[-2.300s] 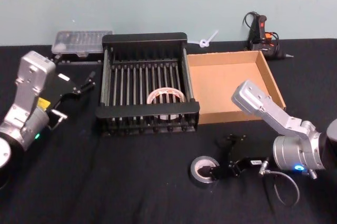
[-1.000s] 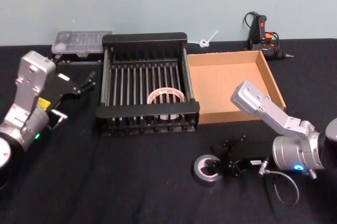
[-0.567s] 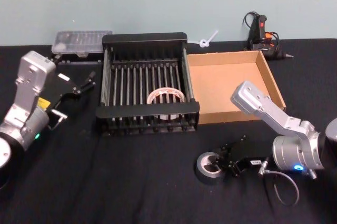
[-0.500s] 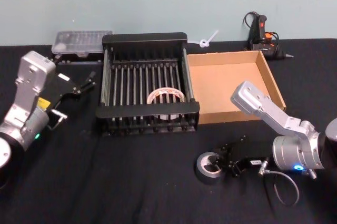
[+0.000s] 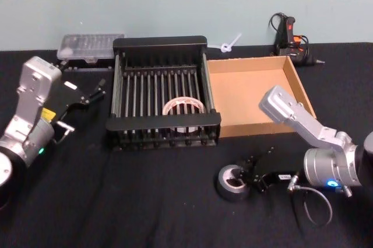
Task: Pick up the white tape and place it into the black box , Pick up the silver tape and place it into the brown box.
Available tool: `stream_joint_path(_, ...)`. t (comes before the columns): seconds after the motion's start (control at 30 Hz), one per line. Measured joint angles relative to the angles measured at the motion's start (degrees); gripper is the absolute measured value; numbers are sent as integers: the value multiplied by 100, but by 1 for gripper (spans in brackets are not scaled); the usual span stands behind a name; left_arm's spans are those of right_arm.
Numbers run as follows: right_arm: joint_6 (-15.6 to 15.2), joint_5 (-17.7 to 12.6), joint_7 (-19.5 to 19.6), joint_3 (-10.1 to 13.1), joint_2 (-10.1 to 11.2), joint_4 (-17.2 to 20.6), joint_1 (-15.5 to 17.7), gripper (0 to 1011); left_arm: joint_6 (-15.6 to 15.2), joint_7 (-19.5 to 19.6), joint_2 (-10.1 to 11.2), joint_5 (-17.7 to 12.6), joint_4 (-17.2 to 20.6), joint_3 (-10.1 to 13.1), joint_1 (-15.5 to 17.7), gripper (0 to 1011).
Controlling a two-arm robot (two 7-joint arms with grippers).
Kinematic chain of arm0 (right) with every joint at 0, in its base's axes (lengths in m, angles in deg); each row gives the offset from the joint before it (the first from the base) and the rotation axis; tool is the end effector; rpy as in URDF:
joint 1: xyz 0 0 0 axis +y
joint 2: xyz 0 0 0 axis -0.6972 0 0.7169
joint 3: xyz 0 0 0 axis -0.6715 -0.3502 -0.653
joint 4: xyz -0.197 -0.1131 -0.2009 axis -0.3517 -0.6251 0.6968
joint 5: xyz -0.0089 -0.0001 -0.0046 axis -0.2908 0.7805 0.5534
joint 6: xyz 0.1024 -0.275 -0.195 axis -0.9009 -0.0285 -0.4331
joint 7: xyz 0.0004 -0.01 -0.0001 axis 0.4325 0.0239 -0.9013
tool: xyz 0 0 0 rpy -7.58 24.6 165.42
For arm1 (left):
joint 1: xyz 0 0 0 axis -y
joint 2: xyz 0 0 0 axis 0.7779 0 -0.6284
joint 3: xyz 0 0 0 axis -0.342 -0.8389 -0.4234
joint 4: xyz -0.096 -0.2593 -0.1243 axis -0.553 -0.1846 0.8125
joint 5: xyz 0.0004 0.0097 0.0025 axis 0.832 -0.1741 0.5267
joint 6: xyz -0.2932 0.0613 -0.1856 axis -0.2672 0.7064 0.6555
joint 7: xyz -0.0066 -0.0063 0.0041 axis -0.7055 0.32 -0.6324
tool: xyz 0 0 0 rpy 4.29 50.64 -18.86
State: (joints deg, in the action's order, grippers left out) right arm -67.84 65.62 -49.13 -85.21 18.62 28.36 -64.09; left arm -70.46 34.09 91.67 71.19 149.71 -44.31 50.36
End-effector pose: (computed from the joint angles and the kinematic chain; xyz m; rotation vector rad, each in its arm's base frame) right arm 0.3986 -0.0166 -0.2659 -0.6678 0.2212 -0.5148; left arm 0.4014 0.0785 -0.3211 0.3045 -0.2849 1.2480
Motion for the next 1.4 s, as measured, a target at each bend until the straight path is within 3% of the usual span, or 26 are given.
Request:
stream_joint_path(0.37, 75, -213, 353, 400, -20, 133, 78, 170, 0, 0, 0, 0, 0, 0, 0, 1001)
stream_joint_path(0.73, 39, -130, 991, 747, -343, -84, -62, 170, 0, 0, 0, 0, 0, 0, 0, 1001)
stream_joint_path(1.07, -25, 257, 1408, 862, -711, -638, -401, 170, 0, 0, 0, 0, 0, 0, 0, 1001)
stream_joint_path(1.4, -32, 512, 1468, 871, -969, -1207, -718, 170, 0, 0, 0, 0, 0, 0, 0, 1001)
